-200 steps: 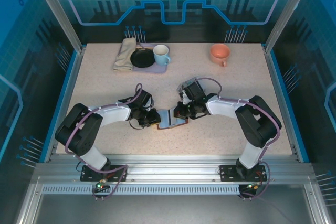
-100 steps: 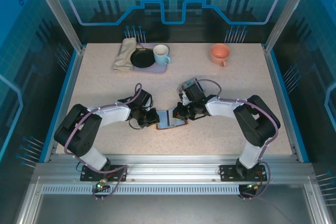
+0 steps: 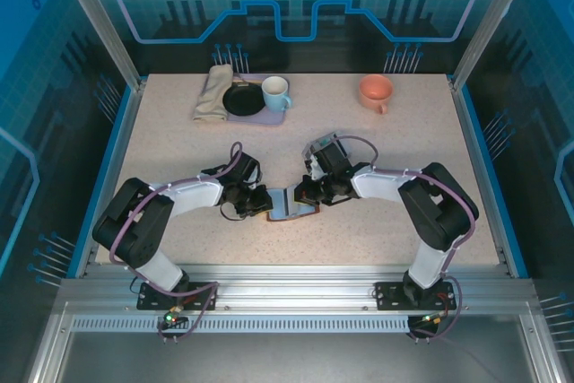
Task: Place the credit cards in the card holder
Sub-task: Insert the credit card into the card slot.
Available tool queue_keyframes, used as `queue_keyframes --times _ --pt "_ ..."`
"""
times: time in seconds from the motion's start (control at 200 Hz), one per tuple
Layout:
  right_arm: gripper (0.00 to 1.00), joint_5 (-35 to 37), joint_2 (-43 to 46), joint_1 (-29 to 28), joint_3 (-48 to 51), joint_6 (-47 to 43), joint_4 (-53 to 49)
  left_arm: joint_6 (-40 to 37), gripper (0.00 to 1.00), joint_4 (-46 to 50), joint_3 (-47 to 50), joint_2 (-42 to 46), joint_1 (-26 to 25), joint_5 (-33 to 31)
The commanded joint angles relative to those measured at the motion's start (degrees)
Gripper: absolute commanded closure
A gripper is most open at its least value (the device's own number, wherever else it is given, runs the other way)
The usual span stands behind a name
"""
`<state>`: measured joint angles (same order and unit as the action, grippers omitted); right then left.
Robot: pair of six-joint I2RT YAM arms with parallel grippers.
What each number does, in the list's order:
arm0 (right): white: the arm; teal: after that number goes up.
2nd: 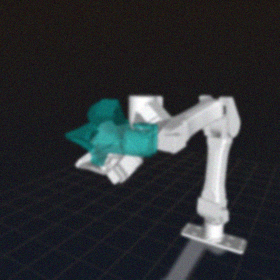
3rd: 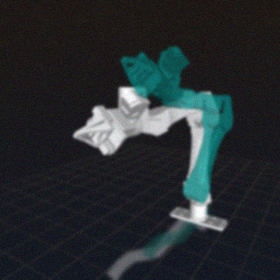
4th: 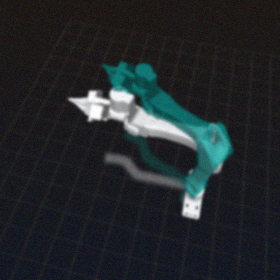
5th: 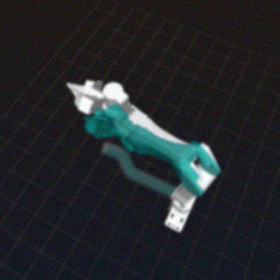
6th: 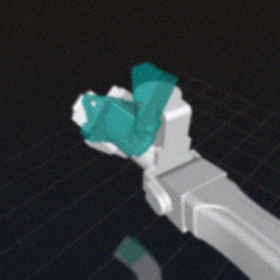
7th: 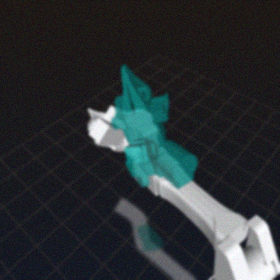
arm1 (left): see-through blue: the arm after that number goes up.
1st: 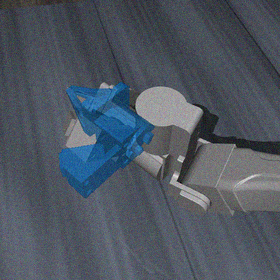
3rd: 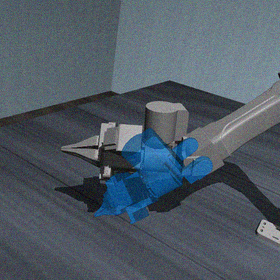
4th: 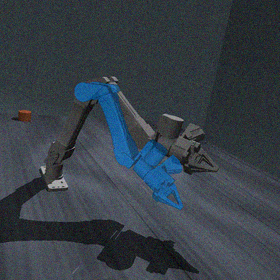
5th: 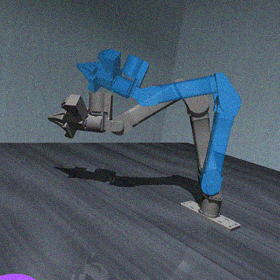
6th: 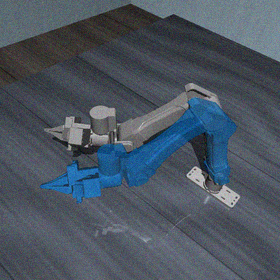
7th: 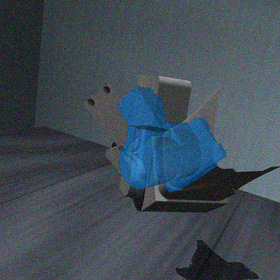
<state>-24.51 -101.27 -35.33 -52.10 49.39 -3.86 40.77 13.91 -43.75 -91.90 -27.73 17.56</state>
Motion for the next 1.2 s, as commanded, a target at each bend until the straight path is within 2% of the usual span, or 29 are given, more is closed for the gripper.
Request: queue_keyframes --times 0.0,0.205,0.35,0.51,0.61,0.74,0.84,1.125,1.195 --pt "0.99 -0.98 -3.05 -1.96 -0.69 1.4 -0.42 0.89 0.8 0.76 -0.55 -1.01 -0.56 -0.45" --pt "0.96 -0.41 -4.64 -2.02 -2.86 0.78 -1.44 0.72 0.66 1.76 -0.62 -0.22 -0.49 -1.28" --pt "0.92 -0.87 -5.02 -2.32 -4.38 -0.83 -3.87 0.89 0.61 2.58 -0.71 0.32 -0.55 -2.98" --pt "0.78 3.04 -4.14 -2.24 -6.42 -3.56 -10.3 0.71 0.75 3.07 -1.03 0.11 -0.56 -4.11" --pt "0.66 5.57 -2.83 -2.03 -6.84 -4.57 -13.08 0.41 0.8 3.87 -0.99 0.23 -0.56 -5.13" --pt "0.64 5.98 -2.61 -1.83 -7.77 -5.89 -15.02 -0.29 0.85 4.32 -1.25 -0.16 -0.57 -5.48" --pt "0.68 5.23 -3.19 -1.85 -8.33 -6.71 -14.87 -0.83 0.87 4.39 -1.6 -0.69 -0.57 -5.24" --pt "1.0 1.09 -6.04 -1.09 -10.56 -9.64 -14.07 -1.41 0.88 4.72 -2.43 -1.88 -0.55 -4.99" --pt "1.0 -0.42 -5.63 -0.16 -10.09 -10.14 -13.89 -1.31 0.88 4.76 -2.25 -1.88 -0.36 -4.93"
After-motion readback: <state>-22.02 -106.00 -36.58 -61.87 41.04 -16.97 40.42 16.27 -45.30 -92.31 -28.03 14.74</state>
